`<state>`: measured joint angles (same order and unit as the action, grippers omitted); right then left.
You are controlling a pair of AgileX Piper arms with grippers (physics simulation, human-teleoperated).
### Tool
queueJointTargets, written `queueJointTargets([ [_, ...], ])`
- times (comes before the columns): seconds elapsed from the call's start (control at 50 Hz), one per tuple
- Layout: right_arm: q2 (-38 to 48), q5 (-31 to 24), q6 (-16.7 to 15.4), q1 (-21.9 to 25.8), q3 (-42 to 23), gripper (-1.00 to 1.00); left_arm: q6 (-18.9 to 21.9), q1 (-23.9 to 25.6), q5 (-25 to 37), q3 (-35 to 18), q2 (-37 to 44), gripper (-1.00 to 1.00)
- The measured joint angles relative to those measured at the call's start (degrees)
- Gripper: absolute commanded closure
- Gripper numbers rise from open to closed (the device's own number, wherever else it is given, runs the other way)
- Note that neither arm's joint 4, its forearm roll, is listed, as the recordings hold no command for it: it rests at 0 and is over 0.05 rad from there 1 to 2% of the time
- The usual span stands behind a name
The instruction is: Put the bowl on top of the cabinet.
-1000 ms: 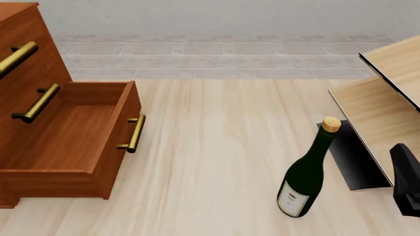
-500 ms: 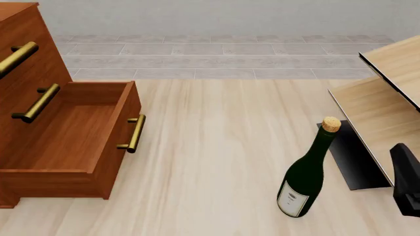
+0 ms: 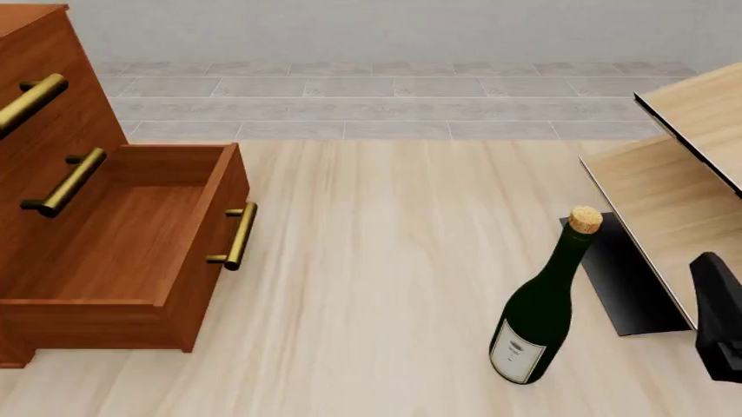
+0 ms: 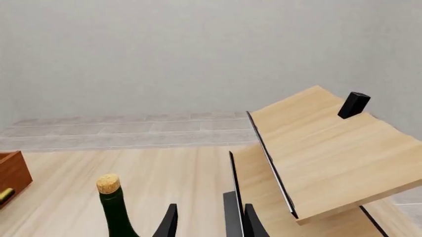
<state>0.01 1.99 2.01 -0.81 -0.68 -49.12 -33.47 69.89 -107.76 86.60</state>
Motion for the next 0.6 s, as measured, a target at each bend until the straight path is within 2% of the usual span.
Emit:
queueJointTargets([
  [0.6, 0.0, 0.1, -0.1, 0.0, -0.1, -1.00, -2.6, 0.6, 0.0, -0.4, -8.2, -1.00],
])
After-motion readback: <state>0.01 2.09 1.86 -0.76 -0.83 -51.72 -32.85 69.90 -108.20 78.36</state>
